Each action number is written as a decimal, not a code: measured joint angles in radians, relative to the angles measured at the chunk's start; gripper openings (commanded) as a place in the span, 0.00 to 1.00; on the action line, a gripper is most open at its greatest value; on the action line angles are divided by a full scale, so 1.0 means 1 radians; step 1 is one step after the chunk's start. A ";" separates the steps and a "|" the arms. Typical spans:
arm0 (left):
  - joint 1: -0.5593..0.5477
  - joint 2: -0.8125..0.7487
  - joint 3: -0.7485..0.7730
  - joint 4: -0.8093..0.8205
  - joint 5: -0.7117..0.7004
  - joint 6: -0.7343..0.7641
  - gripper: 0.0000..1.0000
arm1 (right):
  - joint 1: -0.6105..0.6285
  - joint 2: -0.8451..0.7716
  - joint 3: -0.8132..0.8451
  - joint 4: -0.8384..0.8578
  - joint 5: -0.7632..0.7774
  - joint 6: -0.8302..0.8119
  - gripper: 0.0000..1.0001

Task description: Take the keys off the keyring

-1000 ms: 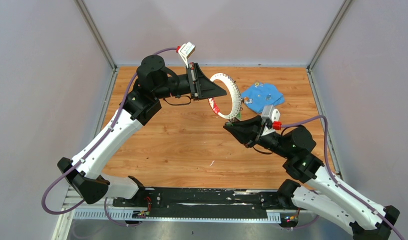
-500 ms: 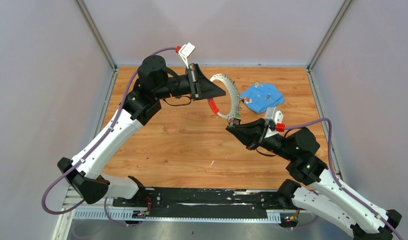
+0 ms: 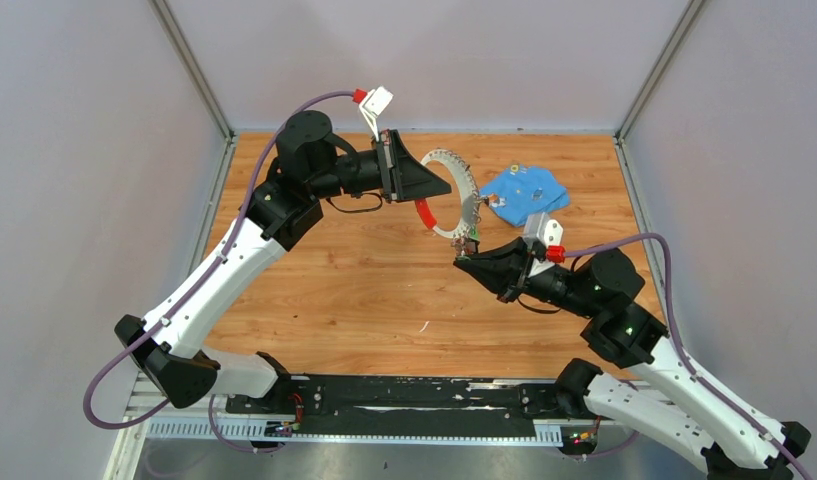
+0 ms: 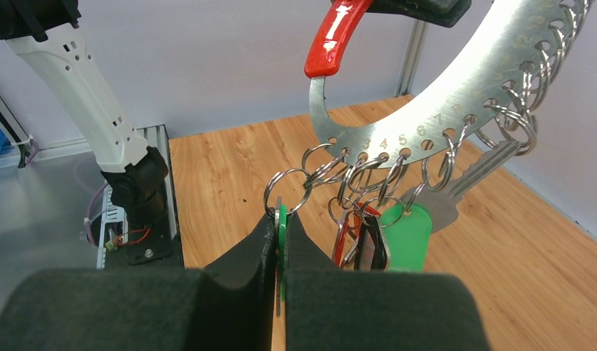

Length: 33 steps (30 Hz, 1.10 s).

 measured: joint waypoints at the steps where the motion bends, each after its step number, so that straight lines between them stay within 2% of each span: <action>1: 0.000 0.000 0.000 0.002 0.004 0.008 0.00 | 0.000 0.001 0.003 -0.008 -0.001 -0.002 0.01; 16: -0.004 -0.027 -0.010 0.022 0.046 0.109 0.00 | 0.000 0.034 0.051 -0.070 0.020 -0.012 0.01; 33: -0.019 -0.028 -0.010 -0.016 0.031 0.190 0.00 | 0.005 0.050 0.072 -0.080 0.015 -0.013 0.01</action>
